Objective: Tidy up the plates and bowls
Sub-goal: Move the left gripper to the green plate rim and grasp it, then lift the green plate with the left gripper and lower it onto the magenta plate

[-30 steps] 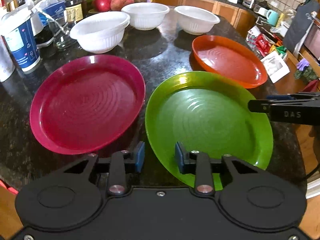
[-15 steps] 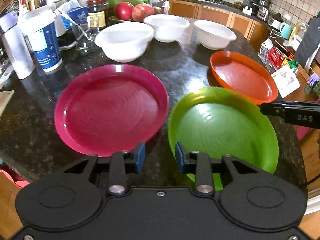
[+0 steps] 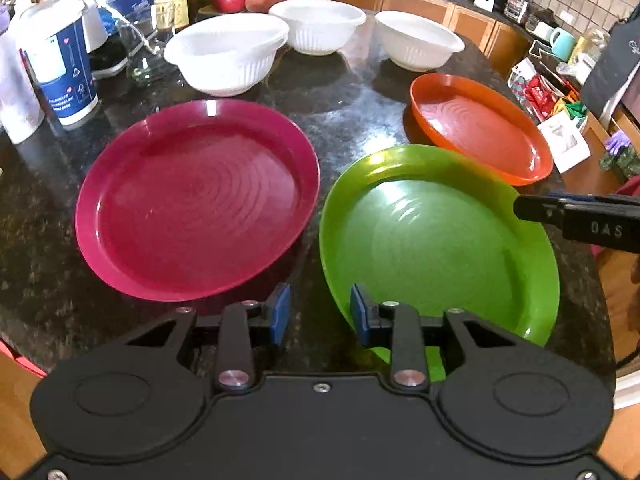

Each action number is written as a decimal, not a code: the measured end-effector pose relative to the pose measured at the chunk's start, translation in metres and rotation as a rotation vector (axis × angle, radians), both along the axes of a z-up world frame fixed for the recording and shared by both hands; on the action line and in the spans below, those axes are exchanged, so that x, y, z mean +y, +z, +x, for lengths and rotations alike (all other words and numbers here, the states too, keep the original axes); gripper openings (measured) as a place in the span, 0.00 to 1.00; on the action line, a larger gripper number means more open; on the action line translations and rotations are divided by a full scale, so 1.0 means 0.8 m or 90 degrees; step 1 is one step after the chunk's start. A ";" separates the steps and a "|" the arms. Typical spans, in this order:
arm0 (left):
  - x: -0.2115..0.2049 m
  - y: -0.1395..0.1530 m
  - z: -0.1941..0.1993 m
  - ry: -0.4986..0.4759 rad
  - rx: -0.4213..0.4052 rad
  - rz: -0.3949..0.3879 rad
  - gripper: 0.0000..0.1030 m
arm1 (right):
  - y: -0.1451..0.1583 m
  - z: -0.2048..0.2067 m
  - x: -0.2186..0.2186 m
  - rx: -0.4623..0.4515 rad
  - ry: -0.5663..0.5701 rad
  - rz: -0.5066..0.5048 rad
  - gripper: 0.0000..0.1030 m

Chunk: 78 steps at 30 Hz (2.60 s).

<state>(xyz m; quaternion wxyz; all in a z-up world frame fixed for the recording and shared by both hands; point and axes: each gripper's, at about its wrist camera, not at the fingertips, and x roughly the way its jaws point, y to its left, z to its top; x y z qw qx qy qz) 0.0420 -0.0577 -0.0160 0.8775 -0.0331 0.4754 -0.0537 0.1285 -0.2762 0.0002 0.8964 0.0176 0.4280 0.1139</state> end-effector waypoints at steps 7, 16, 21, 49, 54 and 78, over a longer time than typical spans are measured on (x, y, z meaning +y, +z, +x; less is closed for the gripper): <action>0.000 -0.001 0.000 0.012 -0.008 -0.009 0.41 | -0.007 0.006 0.002 0.015 0.018 0.002 0.46; -0.008 -0.001 0.005 -0.003 -0.002 -0.045 0.40 | -0.011 0.005 0.014 0.039 0.059 0.017 0.32; -0.013 0.001 0.004 0.007 -0.009 -0.035 0.37 | -0.009 -0.003 0.016 0.018 0.060 -0.013 0.24; 0.037 0.045 -0.005 0.000 -0.073 -0.009 0.30 | 0.053 -0.020 0.062 -0.042 0.014 0.023 0.19; 0.076 0.051 0.006 0.002 -0.080 0.004 0.30 | 0.060 -0.003 0.108 -0.037 0.000 0.044 0.20; 0.184 0.026 0.069 -0.088 -0.054 -0.004 0.31 | 0.039 0.041 0.224 0.000 -0.112 0.053 0.27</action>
